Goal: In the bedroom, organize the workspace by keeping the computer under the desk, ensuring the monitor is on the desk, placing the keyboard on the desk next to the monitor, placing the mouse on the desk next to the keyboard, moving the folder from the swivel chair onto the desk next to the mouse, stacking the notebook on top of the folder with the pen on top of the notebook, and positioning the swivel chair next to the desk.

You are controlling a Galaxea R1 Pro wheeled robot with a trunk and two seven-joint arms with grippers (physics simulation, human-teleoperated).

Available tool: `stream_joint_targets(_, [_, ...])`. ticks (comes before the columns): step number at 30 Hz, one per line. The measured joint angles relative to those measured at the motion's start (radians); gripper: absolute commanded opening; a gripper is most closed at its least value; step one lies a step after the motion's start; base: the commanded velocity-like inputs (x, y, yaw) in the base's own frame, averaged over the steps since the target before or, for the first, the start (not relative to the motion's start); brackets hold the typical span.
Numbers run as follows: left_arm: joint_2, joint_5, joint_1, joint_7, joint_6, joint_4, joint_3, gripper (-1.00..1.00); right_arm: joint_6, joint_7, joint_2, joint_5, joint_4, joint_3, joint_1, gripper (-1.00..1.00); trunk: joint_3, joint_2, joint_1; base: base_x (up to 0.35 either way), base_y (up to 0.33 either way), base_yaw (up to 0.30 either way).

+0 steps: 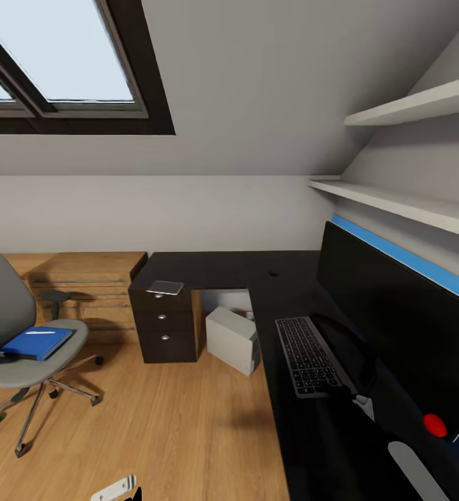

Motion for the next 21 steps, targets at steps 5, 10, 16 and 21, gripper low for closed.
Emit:
stream_joint_targets(5, [0.000,0.000,0.000,-0.002,-0.001,0.000,0.000,1.00,0.000,-0.001,0.000,0.001,0.000,0.002,0.000,-1.00,0.000,0.000,0.000,0.188,-0.001,0.000])
stream_joint_targets(10, [0.000,0.000,0.000,-0.001,-0.001,0.000,-0.001,1.00,0.000,-0.004,0.000,0.001,0.000,0.004,0.000,-1.00,0.000,0.000,0.000,0.089,0.000,0.000])
stream_joint_targets(16, [0.000,0.000,0.000,-0.003,-0.001,-0.001,-0.001,1.00,0.000,-0.006,0.000,0.001,0.000,0.005,0.000,-1.00,0.000,0.000,0.000,0.110,0.000,0.000])
stream_joint_targets(21, [-0.001,0.000,0.000,-0.002,0.001,0.000,-0.002,1.00,0.000,-0.005,0.000,0.001,0.000,0.006,0.000,-1.00,0.000,0.000,0.000,0.067,0.000,0.000])
